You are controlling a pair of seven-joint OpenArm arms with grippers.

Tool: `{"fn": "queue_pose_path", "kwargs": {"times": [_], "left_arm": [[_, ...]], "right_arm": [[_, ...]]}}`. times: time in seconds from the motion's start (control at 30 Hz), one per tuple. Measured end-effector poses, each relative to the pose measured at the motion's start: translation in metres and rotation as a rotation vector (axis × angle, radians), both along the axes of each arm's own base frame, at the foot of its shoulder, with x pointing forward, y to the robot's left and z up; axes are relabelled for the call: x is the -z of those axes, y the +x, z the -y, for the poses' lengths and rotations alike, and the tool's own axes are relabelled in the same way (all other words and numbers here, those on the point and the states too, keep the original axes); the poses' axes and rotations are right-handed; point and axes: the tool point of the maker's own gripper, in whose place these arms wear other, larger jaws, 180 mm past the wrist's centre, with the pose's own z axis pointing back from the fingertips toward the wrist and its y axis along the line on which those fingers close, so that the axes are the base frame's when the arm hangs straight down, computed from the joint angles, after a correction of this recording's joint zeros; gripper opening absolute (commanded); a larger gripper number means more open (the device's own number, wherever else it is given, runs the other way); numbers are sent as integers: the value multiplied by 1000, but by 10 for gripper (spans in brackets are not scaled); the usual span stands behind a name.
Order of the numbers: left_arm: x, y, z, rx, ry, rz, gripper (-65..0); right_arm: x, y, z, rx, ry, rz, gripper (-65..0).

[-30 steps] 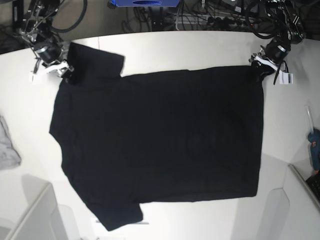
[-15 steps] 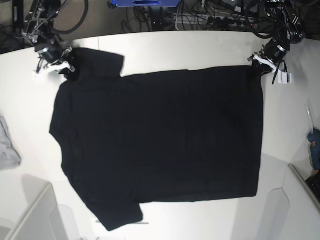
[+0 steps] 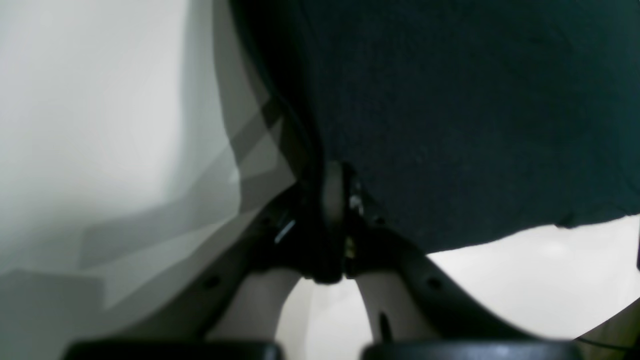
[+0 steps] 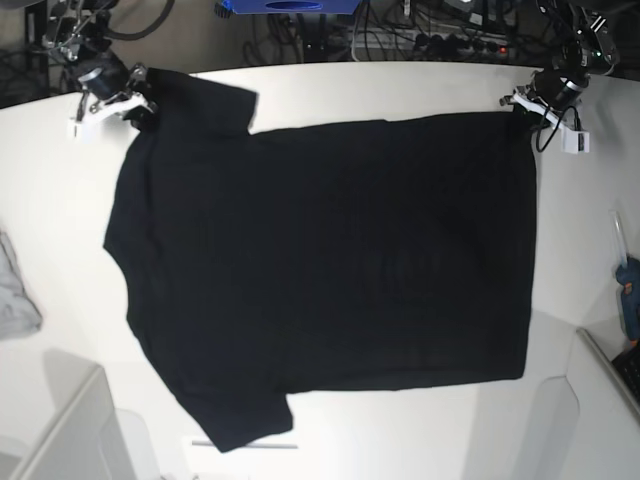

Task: Fold the T-shirt properly
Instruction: 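Lift the shoulders with both grippers and pull them toward the hem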

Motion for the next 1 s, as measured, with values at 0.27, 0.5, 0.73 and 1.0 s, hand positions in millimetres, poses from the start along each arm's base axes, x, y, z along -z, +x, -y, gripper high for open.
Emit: {"fn": "queue_pose_path", "kwargs": {"times": [0.27,0.5,0.73,1.0], "left_arm": [[-5,-20,4,49,46,-42,-650],[-10,-40,6,74,70,-72,-650],[-17,-48,11,95,84,-74,-650],[-40,-32,18,133,118,-4,-650]], "right_arm": [[-6,-29,-7,-33,-32,-49,-650],[-13,-48,-8,-67,-68,-95,-650],[-15,-53,-15,-63,-58,-97,-650],[-46,-23,-18,-97,-99,16,-650]]}}
